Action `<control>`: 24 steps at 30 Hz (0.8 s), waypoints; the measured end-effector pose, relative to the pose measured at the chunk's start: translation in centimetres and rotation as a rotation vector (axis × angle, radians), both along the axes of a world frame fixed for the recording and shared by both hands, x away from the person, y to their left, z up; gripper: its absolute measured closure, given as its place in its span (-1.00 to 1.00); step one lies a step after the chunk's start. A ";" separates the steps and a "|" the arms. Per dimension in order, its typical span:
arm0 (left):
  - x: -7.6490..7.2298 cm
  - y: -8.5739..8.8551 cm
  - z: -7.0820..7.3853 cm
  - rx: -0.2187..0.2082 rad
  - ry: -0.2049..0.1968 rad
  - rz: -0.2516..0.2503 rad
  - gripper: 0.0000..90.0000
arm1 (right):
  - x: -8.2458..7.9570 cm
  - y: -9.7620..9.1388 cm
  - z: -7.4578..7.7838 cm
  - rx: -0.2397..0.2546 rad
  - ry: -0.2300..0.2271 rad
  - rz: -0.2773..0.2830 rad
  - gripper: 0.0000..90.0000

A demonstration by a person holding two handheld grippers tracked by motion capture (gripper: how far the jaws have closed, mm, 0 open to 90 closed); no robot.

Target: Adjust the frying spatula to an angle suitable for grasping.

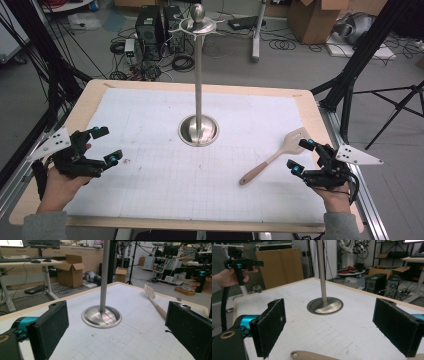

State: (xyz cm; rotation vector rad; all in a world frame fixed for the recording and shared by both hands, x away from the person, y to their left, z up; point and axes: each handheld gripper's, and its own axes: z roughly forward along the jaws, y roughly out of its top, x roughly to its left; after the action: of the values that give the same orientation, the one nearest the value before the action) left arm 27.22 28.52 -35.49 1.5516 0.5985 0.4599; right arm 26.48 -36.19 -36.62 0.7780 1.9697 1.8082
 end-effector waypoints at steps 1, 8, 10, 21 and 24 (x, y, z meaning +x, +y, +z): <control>0.0 0.0 0.0 0.001 0.000 0.002 -0.88 | 0.0 0.0 0.0 0.005 0.004 -0.005 -0.77; 0.0 0.1 -0.6 0.011 0.018 -0.001 -0.88 | 0.4 -0.5 -0.1 0.028 0.018 0.004 -0.66; 0.1 0.1 -0.7 0.009 0.020 0.002 -0.88 | 0.5 -0.3 -0.1 0.017 0.026 0.011 -0.65; 0.3 0.1 -1.1 0.013 0.024 0.012 -0.88 | 0.7 0.3 -0.4 -0.091 0.031 0.056 0.03; 0.4 0.1 -1.2 0.017 0.027 0.011 -0.88 | 0.8 0.3 -0.5 -0.096 0.043 0.055 0.30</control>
State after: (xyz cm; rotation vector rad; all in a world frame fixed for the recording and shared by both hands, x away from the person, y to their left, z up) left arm 27.60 28.58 -36.69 1.5737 0.6256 0.4538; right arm 27.30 -35.88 -37.15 0.7454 2.1077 1.7263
